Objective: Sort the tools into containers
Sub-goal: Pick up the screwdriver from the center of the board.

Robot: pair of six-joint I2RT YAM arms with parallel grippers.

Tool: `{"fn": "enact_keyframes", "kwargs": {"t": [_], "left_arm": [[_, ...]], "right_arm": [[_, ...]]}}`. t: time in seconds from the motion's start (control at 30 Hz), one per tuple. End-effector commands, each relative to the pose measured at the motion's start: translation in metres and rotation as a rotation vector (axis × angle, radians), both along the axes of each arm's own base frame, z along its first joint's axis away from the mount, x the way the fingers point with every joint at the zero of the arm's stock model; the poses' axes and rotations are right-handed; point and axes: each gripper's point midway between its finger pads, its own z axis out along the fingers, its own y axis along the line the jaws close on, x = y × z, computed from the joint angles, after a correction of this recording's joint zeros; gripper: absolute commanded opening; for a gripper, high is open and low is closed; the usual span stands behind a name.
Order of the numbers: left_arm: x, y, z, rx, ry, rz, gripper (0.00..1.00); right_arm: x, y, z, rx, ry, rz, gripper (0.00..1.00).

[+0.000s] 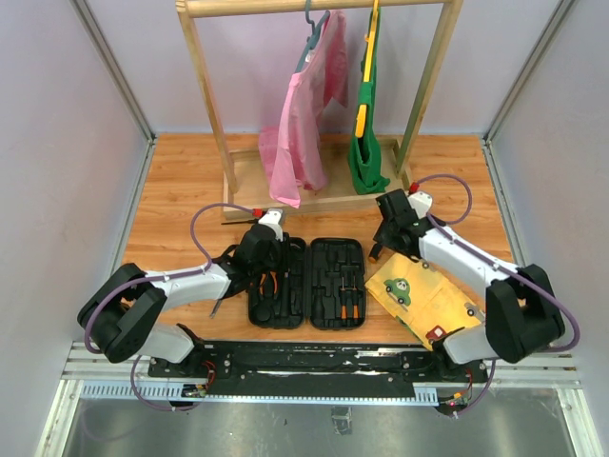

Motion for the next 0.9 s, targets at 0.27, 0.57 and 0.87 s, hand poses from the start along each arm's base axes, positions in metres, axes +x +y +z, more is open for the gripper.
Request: {"fn": "enact_keyframes", "kwargs": {"t": [0.27,0.57,0.87], "left_arm": [[-0.001,-0.001,-0.001,0.01,-0.002,-0.008,0.3],[-0.001,-0.001,-0.001,0.01,-0.002,-0.009,0.3],[0.0,-0.001,-0.001,0.013,-0.002,-0.008,0.3]], "right_arm": [[0.018,0.003,-0.036,-0.101,0.154,0.062,0.52],[0.004,-0.004,-0.06,-0.124,0.224,0.032,0.5],[-0.013,-0.014,-0.075,-0.139,0.286,0.048,0.26]]}}
